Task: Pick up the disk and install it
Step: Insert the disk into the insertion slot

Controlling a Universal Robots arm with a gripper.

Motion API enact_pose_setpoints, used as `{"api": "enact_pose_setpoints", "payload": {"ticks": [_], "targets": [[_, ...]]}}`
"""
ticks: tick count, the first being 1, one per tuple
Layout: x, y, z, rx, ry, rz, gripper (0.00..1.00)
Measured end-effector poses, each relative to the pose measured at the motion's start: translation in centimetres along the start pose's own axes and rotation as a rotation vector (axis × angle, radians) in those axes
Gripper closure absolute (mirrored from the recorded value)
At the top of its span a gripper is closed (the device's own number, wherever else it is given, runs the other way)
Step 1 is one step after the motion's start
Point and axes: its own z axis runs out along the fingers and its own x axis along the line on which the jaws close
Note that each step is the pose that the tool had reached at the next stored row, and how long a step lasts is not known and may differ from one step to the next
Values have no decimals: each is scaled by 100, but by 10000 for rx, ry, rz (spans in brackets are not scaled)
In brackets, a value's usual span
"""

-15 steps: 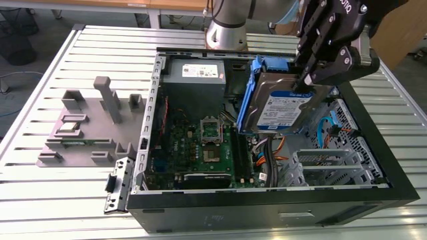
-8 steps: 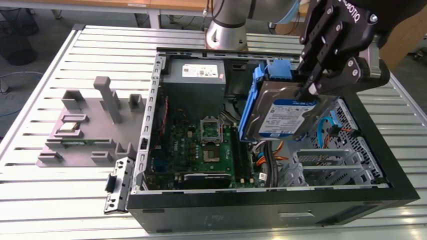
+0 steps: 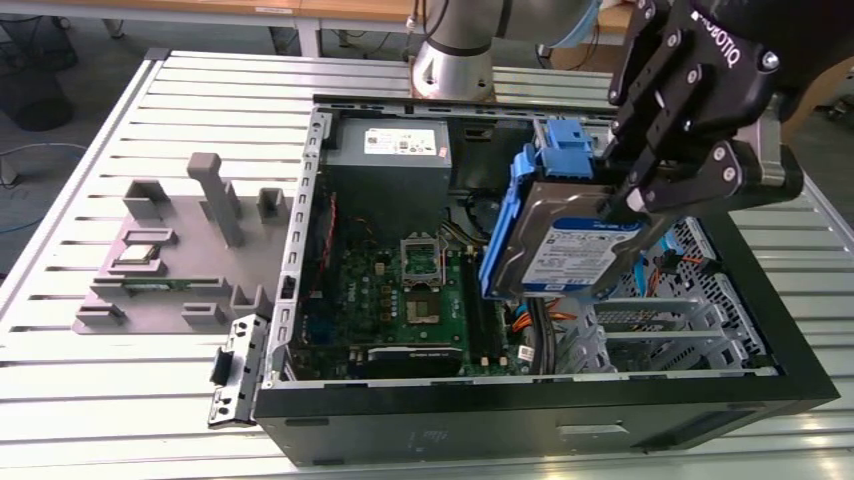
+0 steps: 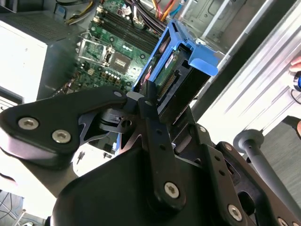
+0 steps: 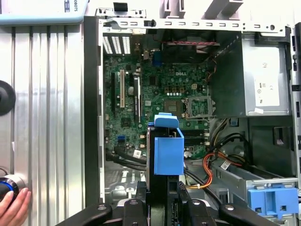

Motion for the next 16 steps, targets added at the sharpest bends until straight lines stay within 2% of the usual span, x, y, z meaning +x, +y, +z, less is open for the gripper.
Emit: {"api": "enact_pose_setpoints", "payload": {"ticks": [7,10,13,16], "targets": [[137,-11,-13,3,-1,33,65],[169,-24,-15,6,-3,60,65],[181,-63,-19,7,-3,80,65],[182,-137,-23,8,-4,91,65]]}}
